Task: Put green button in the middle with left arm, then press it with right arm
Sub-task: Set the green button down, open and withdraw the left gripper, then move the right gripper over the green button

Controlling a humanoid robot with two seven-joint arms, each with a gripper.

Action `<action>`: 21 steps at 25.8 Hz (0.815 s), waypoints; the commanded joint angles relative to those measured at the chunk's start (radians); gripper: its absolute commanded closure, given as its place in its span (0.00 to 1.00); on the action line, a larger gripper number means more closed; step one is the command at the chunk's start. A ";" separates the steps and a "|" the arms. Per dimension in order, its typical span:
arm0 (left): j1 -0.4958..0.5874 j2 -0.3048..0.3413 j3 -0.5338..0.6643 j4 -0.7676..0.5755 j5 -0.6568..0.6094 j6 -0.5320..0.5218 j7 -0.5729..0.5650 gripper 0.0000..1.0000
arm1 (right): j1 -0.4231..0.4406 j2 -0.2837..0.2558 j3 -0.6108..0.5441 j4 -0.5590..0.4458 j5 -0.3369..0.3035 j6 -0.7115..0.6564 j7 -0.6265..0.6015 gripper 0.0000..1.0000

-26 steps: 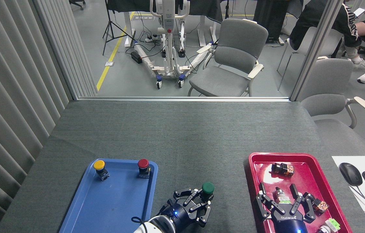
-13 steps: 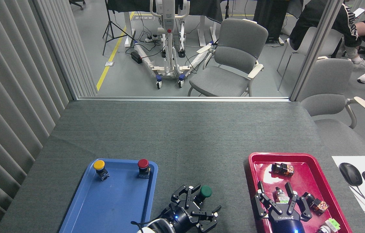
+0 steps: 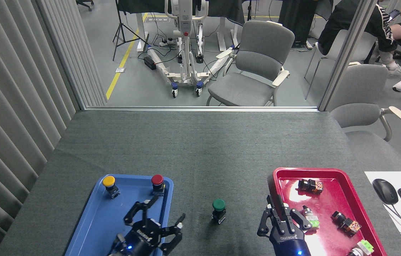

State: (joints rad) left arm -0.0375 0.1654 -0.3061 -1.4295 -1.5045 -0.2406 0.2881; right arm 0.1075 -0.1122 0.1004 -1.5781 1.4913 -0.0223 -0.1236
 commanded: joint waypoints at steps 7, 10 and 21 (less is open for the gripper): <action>0.128 0.052 0.188 -0.025 -0.008 0.064 0.062 0.00 | -0.065 0.043 0.113 0.067 0.056 0.033 0.029 1.00; 0.142 0.054 0.199 -0.011 -0.008 0.066 0.069 0.00 | -0.091 0.054 0.142 0.113 0.056 0.053 0.050 1.00; 0.140 0.054 0.228 0.055 0.003 0.070 0.071 0.00 | -0.176 0.083 0.205 0.316 0.052 0.035 0.048 0.91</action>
State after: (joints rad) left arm 0.1047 0.2199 -0.0978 -1.3847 -1.5062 -0.1721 0.3589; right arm -0.0457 -0.0359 0.2859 -1.3165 1.5441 0.0203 -0.0748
